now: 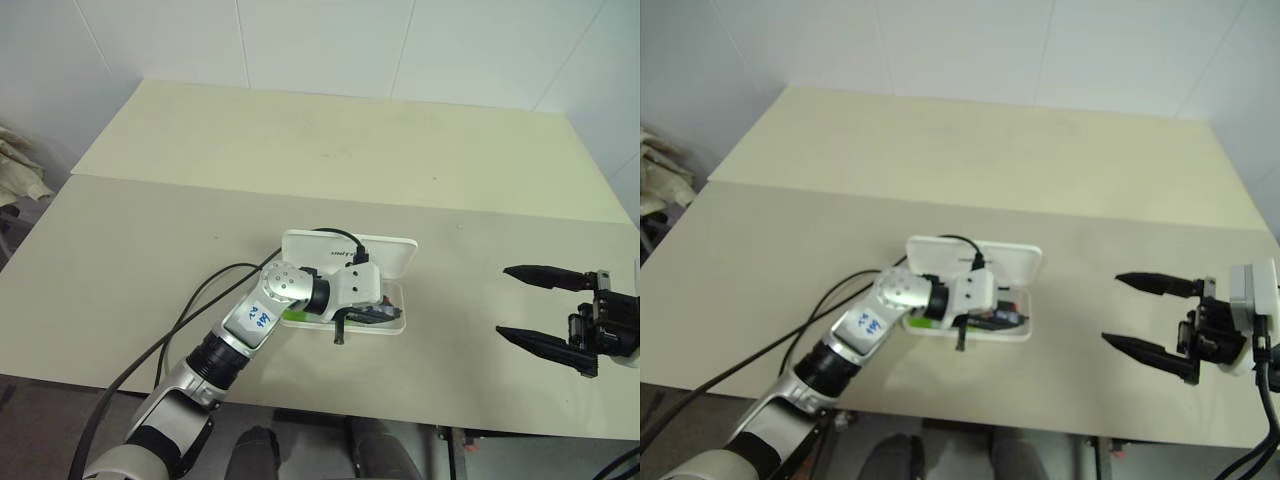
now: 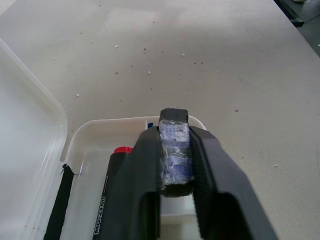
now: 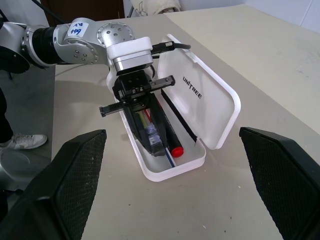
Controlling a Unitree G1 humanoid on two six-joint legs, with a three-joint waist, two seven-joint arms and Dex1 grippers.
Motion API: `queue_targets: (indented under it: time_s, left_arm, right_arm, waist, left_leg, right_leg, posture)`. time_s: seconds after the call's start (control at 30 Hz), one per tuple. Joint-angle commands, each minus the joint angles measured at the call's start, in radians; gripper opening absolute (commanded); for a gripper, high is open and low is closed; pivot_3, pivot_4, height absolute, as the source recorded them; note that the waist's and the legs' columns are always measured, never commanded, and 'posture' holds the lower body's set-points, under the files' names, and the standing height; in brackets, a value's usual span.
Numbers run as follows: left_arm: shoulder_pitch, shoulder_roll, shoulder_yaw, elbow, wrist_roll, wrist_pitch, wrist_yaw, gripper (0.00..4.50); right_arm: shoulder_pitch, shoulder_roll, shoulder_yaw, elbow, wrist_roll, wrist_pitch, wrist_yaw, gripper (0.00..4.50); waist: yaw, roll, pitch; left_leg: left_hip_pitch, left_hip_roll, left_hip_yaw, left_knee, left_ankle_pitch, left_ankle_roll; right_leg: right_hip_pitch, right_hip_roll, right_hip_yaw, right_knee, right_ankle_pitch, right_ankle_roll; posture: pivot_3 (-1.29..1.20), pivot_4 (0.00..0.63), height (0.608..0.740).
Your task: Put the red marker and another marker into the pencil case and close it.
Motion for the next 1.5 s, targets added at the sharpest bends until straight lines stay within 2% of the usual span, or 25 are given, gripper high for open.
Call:
queue_targets:
  time_s: [0.03, 0.27, 0.77, 0.9, 1.0, 1.27, 1.4, 1.5]
  left_arm:
    - [0.000, -0.009, 0.013, -0.055, -0.010, -0.023, -0.002, 2.14]
    - [0.000, -0.016, 0.011, -0.058, -0.009, -0.021, -0.001, 4.48]
    - [0.015, 0.009, 0.073, -0.254, -0.095, 0.102, -0.009, 4.48]
    - [0.010, 0.022, 0.110, -0.353, -0.176, 0.171, -0.033, 4.48]
    - [0.018, 0.061, 0.178, -0.488, -0.324, 0.274, -0.076, 4.48]
    - [0.013, 0.144, 0.335, -0.582, -0.491, 0.369, -0.033, 4.48]
    - [-0.038, 0.126, 0.465, -0.531, -0.497, 0.319, 0.079, 4.48]
    - [-0.065, 0.159, 0.559, -0.460, -0.455, 0.258, 0.139, 4.48]
  right_arm:
    - [-0.010, 0.006, -0.001, 0.001, 0.001, -0.018, -0.012, 4.50]
    - [-0.016, 0.003, 0.009, 0.012, -0.006, -0.025, -0.019, 4.50]
    - [-0.050, -0.001, 0.040, 0.024, -0.012, -0.023, -0.037, 4.50]
    - [-0.065, -0.005, 0.053, 0.035, -0.019, -0.027, -0.034, 4.50]
    - [-0.076, -0.008, 0.059, 0.040, -0.019, -0.025, -0.033, 4.50]
    - [-0.105, -0.014, 0.070, 0.055, -0.024, -0.023, -0.031, 4.50]
    - [-0.117, -0.015, 0.072, 0.062, -0.028, -0.024, -0.028, 4.50]
    - [-0.124, -0.014, 0.075, 0.069, -0.031, -0.025, -0.024, 4.50]
  waist:
    - [0.000, 0.000, 0.000]
    - [0.000, 0.000, 0.000]
    - [0.000, 0.000, 0.000]
    - [0.000, 0.000, 0.000]
    - [-0.001, 0.001, 0.000]
    - [-0.002, 0.001, 0.000]
    - [-0.001, 0.001, 0.000]
    - [-0.001, 0.001, 0.000]
  left_leg:
    - [0.000, 0.000, 0.000, 0.000, 0.000, 0.000]
    - [0.000, 0.000, 0.000, 0.000, 0.000, 0.000]
    - [0.000, 0.000, 0.000, 0.000, 0.000, 0.000]
    - [0.000, 0.000, 0.000, 0.000, 0.000, 0.000]
    - [0.000, 0.000, 0.000, 0.000, 0.000, 0.000]
    - [0.001, 0.000, 0.000, 0.001, 0.000, 0.000]
    - [0.001, 0.000, 0.000, 0.001, 0.000, 0.001]
    - [0.001, 0.000, 0.000, 0.001, 0.001, 0.000]
  right_leg:
    - [0.000, 0.000, 0.000, 0.000, 0.000, 0.000]
    - [0.000, 0.000, 0.000, 0.000, 0.000, 0.000]
    - [0.000, 0.000, 0.000, 0.000, 0.000, 0.000]
    - [0.000, 0.000, 0.000, 0.000, 0.000, 0.000]
    - [0.000, 0.000, 0.000, 0.000, 0.000, 0.000]
    - [0.001, 0.000, -0.001, 0.000, 0.001, 0.001]
    - [0.001, 0.000, -0.001, 0.000, 0.001, 0.001]
    - [0.001, 0.000, -0.001, 0.000, 0.001, 0.001]
  posture:
    - [0.00, 0.150, 0.740]
    - [0.00, 0.150, 0.740]
    - [0.00, 0.150, 0.740]
    - [0.00, 0.150, 0.740]
    - [0.00, 0.150, 0.740]
    - [0.00, 0.150, 0.740]
    - [0.00, 0.150, 0.740]
    - [0.00, 0.150, 0.740]
